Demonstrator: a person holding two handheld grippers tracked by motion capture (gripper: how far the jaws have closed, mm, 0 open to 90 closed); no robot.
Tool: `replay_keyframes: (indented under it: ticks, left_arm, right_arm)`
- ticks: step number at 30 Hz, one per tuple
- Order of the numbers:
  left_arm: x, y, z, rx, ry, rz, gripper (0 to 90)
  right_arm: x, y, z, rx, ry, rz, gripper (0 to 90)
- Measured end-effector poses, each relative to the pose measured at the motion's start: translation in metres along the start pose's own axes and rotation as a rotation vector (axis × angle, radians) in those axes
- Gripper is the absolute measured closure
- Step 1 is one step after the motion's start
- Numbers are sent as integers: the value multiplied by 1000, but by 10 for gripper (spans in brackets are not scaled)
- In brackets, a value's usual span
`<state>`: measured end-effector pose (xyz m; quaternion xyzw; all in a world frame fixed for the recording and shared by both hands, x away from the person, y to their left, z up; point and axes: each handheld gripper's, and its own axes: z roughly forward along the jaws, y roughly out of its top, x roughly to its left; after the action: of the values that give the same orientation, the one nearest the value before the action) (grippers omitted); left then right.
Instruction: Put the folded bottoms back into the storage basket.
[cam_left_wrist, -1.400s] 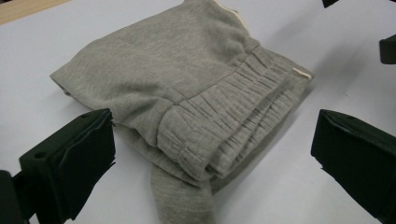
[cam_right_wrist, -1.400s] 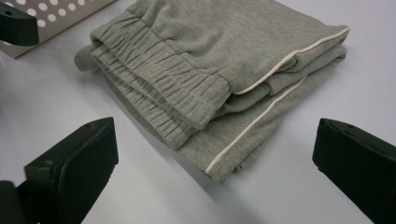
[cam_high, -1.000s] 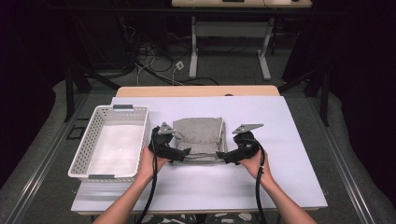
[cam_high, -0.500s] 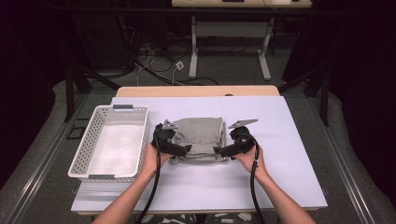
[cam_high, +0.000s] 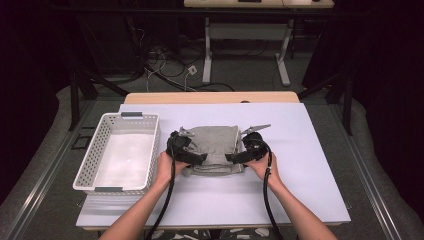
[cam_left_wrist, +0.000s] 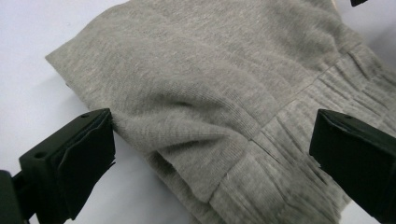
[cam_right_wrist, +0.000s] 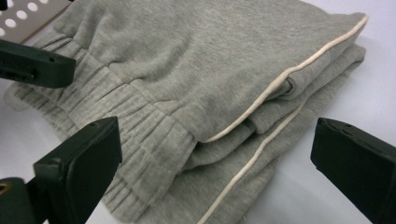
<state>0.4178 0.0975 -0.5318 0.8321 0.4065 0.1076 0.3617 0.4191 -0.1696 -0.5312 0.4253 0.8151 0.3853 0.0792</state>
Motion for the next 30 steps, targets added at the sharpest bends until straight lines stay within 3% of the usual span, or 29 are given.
replay_keyframes:
  ticks: [17, 22, 30]
  left_arm:
    - [3, -1, 15, 49, 6, -29, 3]
    - [3, -1, 19, 68, -5, -34, 11]
    - [7, -3, 23, 78, -59, -62, 57]
  right_arm:
    - [-4, 3, 22, 3, -2, 33, 112]
    - [-9, 2, 23, 8, -10, 56, 139]
    - [-16, -1, 30, 24, -3, 88, 160]
